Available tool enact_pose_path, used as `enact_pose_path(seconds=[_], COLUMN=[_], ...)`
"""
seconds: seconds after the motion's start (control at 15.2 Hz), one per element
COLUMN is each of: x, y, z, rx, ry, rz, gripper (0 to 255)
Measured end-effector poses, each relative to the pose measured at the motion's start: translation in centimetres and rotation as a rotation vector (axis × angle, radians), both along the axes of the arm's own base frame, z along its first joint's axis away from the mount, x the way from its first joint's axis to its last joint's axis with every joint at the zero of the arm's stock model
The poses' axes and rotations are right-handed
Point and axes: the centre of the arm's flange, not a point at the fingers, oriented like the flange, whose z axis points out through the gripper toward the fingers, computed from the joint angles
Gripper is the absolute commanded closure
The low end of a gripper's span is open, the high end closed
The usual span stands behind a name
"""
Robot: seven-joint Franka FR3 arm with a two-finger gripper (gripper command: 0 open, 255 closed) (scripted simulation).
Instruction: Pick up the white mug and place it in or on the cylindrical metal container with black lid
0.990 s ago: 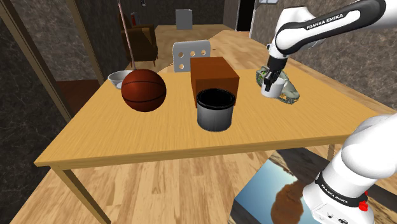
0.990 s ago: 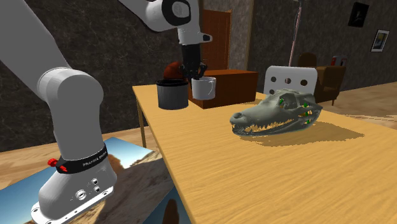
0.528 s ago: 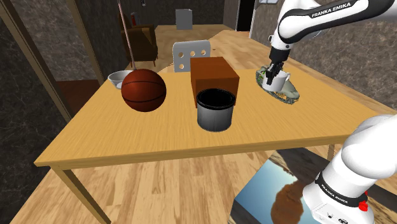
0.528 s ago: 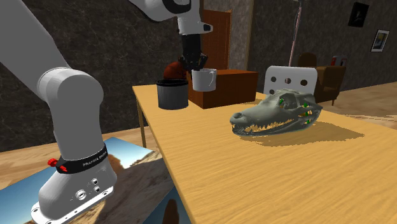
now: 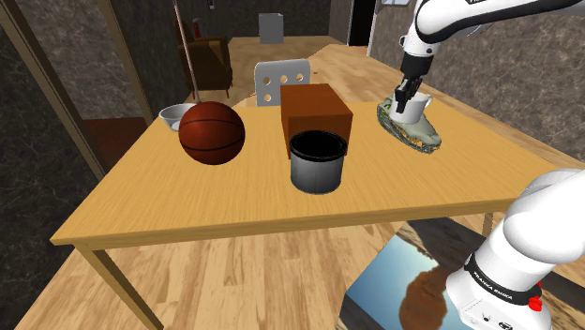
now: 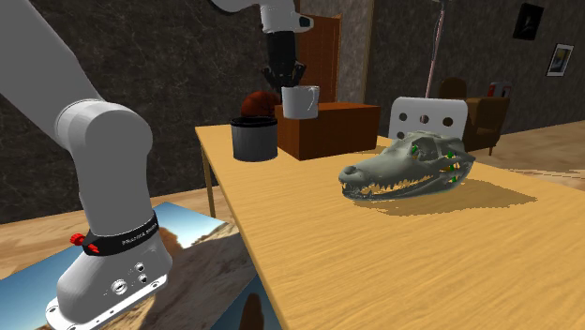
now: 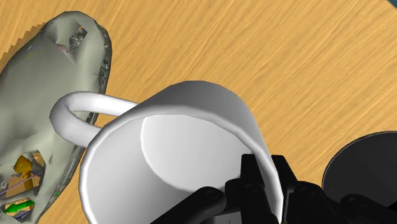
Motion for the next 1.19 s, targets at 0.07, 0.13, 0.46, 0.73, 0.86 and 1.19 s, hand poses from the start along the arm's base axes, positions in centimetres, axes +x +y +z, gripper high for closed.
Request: enact_pose_path(seconds=[0.07,0.13,0.46,0.73,0.86,1.19], x=[0.0,0.1,1.4,3.7,5.0,7.9], y=[0.1,0.1,2.3,6.9,9.1,14.9], z=[0.5,1.0,2.5,3.0,3.3,3.3], rx=[0.0,0.0,0.0,0.0,0.0,-0.001], ry=[0.0,0.0,0.0,0.001,0.0,0.001], rz=[0.0,0.0,0.0,0.001,0.001,0.001], gripper=[255,255,255,255,255,255])
